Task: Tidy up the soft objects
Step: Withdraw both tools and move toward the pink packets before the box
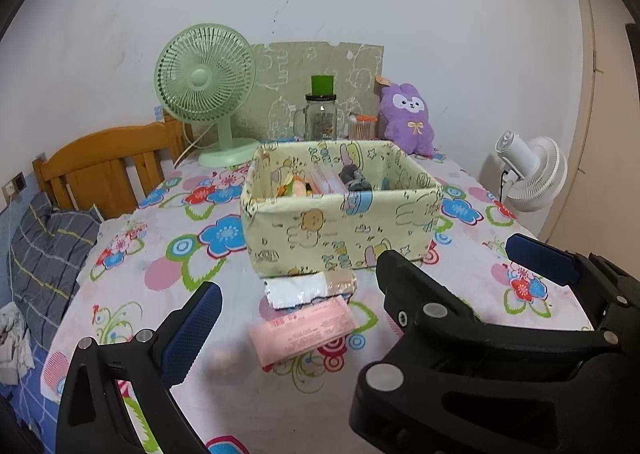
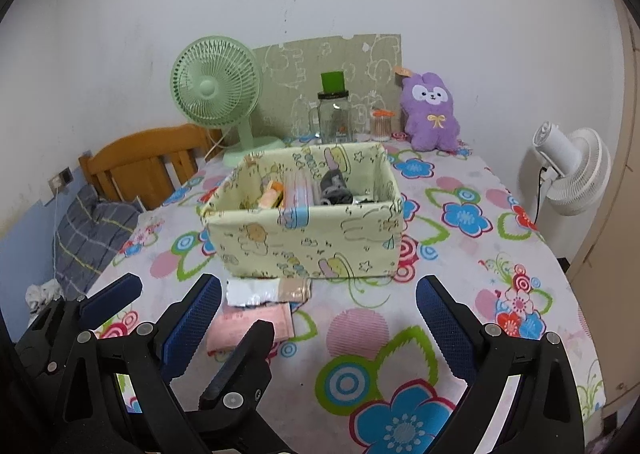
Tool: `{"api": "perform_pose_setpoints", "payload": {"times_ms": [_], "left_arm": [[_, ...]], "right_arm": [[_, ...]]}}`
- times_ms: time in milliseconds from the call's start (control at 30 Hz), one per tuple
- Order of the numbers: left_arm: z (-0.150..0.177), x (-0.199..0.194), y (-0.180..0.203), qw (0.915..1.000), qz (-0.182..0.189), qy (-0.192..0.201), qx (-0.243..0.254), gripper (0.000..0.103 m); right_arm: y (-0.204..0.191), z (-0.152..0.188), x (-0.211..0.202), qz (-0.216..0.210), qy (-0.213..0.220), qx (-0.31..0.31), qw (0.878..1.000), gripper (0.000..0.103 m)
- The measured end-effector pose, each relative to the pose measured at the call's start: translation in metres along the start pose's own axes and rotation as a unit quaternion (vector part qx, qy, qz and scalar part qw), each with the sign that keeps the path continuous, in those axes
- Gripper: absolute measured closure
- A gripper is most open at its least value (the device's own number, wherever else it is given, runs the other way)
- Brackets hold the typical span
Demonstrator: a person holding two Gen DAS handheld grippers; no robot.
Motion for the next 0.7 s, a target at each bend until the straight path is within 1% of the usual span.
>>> {"api": "perform_pose_setpoints", "payload": {"times_ms": [100, 167, 267, 400, 567, 700], "left_arm": [[0.008, 0.006, -0.001, 0.9999, 0.006, -0.010, -0.005, 0.000], [0.012, 0.009, -0.002, 0.9999, 0.005, -0.012, -0.006, 0.000], [0.017, 0.014, -0.003, 0.9998, 0.000, -0.018, -0.005, 0.000], [0.024, 0.023, -0.005, 0.9994, 0.004, -0.033, -0.006, 0.000], [0.030, 0.031, -0.006, 0.9994, 0.007, -0.033, 0.004, 0.001], [0.034, 0.038, -0.008, 0.9991, 0.010, -0.040, 0.011, 0.001]], "right_arm": [[0.001, 0.006, 0.005, 0.011, -0.009, 0.000, 1.000, 0.004], [0.001, 0.010, 0.009, 0.012, -0.009, 0.000, 1.000, 0.004], [0.002, 0.015, 0.016, 0.009, -0.018, 0.002, 1.000, 0.004], [0.001, 0.021, 0.024, -0.002, -0.022, 0.008, 1.000, 0.004], [0.000, 0.028, 0.035, -0.006, -0.034, 0.010, 0.999, 0.004], [-0.001, 0.034, 0.043, -0.014, -0.043, 0.016, 0.999, 0.004]]}}
Point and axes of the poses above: each gripper's, at about its wrist camera, not at the fingertips, and x roughly the way its jaws point, y to its right, z to its underside, the point moved 7 cm from there along x, roughly the way its jaws point, and after that the axes turned 11 degrees about -z, right-handed, at the moved point
